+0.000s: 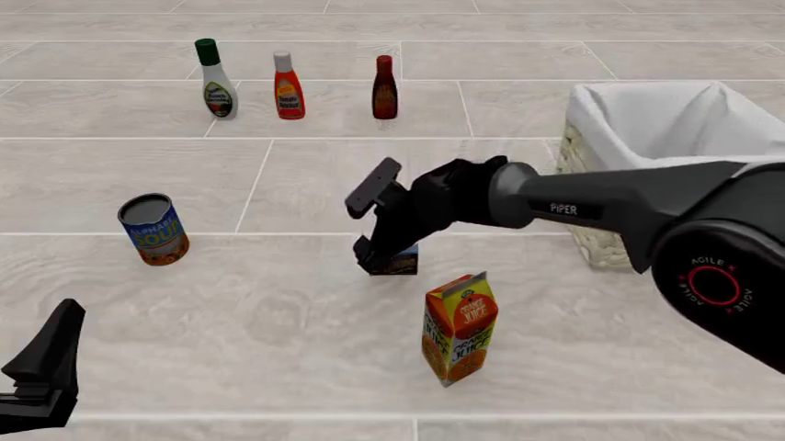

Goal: Pick the chocolate pudding and place it in the basket.

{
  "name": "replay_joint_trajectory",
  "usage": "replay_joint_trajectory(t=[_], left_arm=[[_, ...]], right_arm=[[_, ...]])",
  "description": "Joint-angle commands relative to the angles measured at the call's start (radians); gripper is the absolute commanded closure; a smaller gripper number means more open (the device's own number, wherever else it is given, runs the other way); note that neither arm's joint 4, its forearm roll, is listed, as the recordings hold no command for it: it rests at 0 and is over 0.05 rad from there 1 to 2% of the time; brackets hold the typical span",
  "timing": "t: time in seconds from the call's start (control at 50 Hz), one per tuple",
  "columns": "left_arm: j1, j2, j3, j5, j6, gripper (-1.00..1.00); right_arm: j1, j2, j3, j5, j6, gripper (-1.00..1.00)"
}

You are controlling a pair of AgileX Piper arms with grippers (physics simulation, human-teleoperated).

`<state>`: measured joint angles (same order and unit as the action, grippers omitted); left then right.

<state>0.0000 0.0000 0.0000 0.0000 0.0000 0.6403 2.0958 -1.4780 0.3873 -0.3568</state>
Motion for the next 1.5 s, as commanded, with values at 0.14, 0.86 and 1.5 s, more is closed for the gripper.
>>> replay_joint_trajectory(t=[0.14, 0.86, 1.5], left_arm=[[0.000, 0.000, 0.000, 0.000, 0.000, -1.00], [0.000, 0.000, 0.000, 0.000, 0.000, -1.00], [0.000, 0.000, 0.000, 0.000, 0.000, -1.00]], right_arm=[[-0.002, 0.048, 0.015, -0.024, 0.014, -1.00], [-0.033, 0.052, 0.057, -0.142, -0.018, 1.00], [-0.104, -0.063, 0.047, -0.207, -0.112, 1.00]])
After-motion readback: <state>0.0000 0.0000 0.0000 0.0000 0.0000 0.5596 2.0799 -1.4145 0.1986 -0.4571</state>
